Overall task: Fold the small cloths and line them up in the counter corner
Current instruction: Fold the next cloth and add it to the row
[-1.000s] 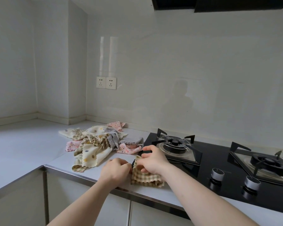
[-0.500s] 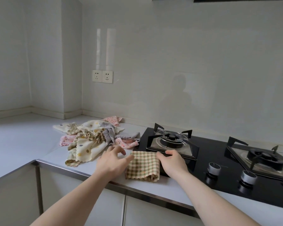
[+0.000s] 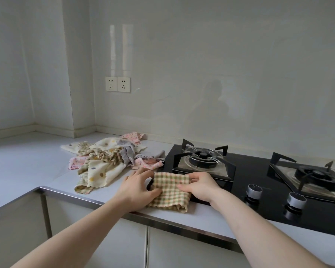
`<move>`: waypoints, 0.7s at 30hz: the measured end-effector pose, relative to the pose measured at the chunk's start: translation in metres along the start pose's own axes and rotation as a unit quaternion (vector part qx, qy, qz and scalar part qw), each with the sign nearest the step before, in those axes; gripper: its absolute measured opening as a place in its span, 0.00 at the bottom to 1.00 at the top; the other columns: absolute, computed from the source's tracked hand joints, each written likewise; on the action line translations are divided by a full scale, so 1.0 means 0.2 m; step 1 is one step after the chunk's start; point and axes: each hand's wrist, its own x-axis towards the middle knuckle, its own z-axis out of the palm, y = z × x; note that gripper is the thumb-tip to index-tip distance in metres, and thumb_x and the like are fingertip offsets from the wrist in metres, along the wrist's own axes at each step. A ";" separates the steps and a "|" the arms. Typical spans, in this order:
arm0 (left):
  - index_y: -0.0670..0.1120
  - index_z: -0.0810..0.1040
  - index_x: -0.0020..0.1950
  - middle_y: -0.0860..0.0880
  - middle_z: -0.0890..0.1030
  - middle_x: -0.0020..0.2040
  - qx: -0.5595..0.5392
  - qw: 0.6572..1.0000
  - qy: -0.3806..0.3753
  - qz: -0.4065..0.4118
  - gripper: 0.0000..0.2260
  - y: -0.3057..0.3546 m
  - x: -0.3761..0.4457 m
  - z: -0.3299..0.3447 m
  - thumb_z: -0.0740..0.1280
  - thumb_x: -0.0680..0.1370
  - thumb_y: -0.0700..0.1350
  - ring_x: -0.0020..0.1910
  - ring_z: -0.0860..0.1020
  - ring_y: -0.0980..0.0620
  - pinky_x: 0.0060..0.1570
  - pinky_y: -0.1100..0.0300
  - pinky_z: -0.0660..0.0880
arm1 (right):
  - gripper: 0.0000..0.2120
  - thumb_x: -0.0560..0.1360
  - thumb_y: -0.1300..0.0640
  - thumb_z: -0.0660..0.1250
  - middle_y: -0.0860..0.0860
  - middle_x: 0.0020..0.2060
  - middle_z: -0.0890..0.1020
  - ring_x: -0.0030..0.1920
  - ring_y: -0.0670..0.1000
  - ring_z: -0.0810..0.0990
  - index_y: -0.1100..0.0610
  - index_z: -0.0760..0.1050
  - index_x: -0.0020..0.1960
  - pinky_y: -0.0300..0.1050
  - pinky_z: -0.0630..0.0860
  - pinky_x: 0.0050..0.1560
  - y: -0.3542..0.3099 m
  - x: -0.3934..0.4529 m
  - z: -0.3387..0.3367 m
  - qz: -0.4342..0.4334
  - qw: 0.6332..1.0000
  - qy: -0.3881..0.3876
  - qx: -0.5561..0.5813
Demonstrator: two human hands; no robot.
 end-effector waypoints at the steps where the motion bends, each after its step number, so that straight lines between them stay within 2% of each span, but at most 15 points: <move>1: 0.59 0.72 0.68 0.59 0.72 0.66 -0.004 1.000 0.005 0.018 0.23 0.00 -0.01 0.00 0.68 0.74 0.60 0.68 0.69 0.53 0.67 0.53 0.66 | 0.14 0.69 0.57 0.81 0.47 0.48 0.87 0.51 0.46 0.85 0.51 0.84 0.54 0.41 0.77 0.58 0.01 0.00 -0.01 -0.010 1.000 -0.008 0.010; 3: 0.61 0.68 0.67 0.60 0.74 0.65 -0.025 0.999 0.021 0.035 0.23 0.00 -0.03 0.01 0.69 0.74 0.58 0.67 0.70 0.54 0.67 0.52 0.67 | 0.12 0.71 0.59 0.80 0.46 0.47 0.88 0.53 0.47 0.85 0.49 0.85 0.51 0.42 0.78 0.59 0.02 -0.01 0.00 -0.029 0.999 -0.009 0.026; 6: 0.59 0.65 0.55 0.59 0.75 0.54 -0.066 0.995 0.063 0.039 0.16 0.00 -0.05 0.01 0.71 0.74 0.54 0.55 0.74 0.54 0.56 0.54 0.72 | 0.11 0.72 0.61 0.78 0.45 0.47 0.87 0.54 0.48 0.85 0.46 0.86 0.48 0.45 0.79 0.59 0.05 -0.02 0.01 -0.070 0.994 0.039 0.073; 8: 0.59 0.63 0.55 0.60 0.75 0.51 -0.092 0.991 0.082 0.055 0.17 0.01 -0.06 0.02 0.71 0.76 0.50 0.51 0.74 0.57 0.52 0.56 0.74 | 0.11 0.73 0.62 0.76 0.44 0.46 0.87 0.52 0.47 0.85 0.46 0.86 0.47 0.45 0.80 0.57 0.06 -0.05 0.02 -0.104 0.985 0.086 0.105; 10: 0.60 0.63 0.60 0.61 0.76 0.49 -0.098 0.989 0.088 0.071 0.19 0.02 -0.08 0.01 0.70 0.78 0.48 0.50 0.75 0.58 0.50 0.58 0.74 | 0.12 0.74 0.63 0.75 0.44 0.44 0.87 0.49 0.48 0.86 0.45 0.86 0.45 0.48 0.83 0.53 0.08 -0.08 0.04 -0.135 0.978 0.120 0.101; 13: 0.62 0.65 0.69 0.63 0.72 0.51 -0.056 0.992 0.077 0.088 0.24 0.03 -0.08 0.00 0.70 0.77 0.51 0.49 0.73 0.62 0.47 0.65 0.70 | 0.13 0.73 0.63 0.76 0.45 0.43 0.87 0.46 0.53 0.86 0.43 0.85 0.46 0.53 0.84 0.50 0.10 -0.10 0.07 -0.170 0.973 0.136 0.079; 15: 0.63 0.67 0.72 0.63 0.71 0.52 -0.039 0.991 0.073 0.104 0.25 0.03 -0.07 0.00 0.70 0.77 0.54 0.50 0.73 0.62 0.47 0.69 0.67 | 0.15 0.73 0.64 0.76 0.43 0.46 0.87 0.45 0.53 0.86 0.43 0.84 0.49 0.54 0.85 0.50 0.10 -0.11 0.07 -0.175 0.968 0.149 0.101; 17: 0.61 0.73 0.68 0.64 0.71 0.50 -0.029 0.991 0.073 0.108 0.20 0.03 -0.07 0.00 0.71 0.76 0.52 0.48 0.73 0.61 0.44 0.70 0.67 | 0.16 0.73 0.64 0.76 0.43 0.47 0.87 0.46 0.53 0.86 0.44 0.84 0.51 0.54 0.85 0.50 0.11 -0.11 0.07 -0.180 0.965 0.151 0.116; 19: 0.57 0.78 0.60 0.63 0.71 0.44 -0.021 0.991 0.094 0.096 0.14 0.04 -0.07 0.00 0.71 0.75 0.47 0.43 0.73 0.60 0.40 0.71 0.66 | 0.15 0.73 0.64 0.75 0.44 0.47 0.87 0.46 0.53 0.86 0.45 0.84 0.51 0.54 0.85 0.49 0.11 -0.11 0.07 -0.185 0.963 0.151 0.122; 21: 0.55 0.79 0.57 0.61 0.73 0.36 -0.024 0.991 0.111 0.077 0.14 0.04 -0.08 0.00 0.71 0.74 0.42 0.37 0.73 0.60 0.36 0.66 0.67 | 0.14 0.74 0.63 0.75 0.45 0.45 0.87 0.45 0.53 0.86 0.44 0.84 0.51 0.53 0.85 0.47 0.11 -0.11 0.07 -0.189 0.962 0.153 0.122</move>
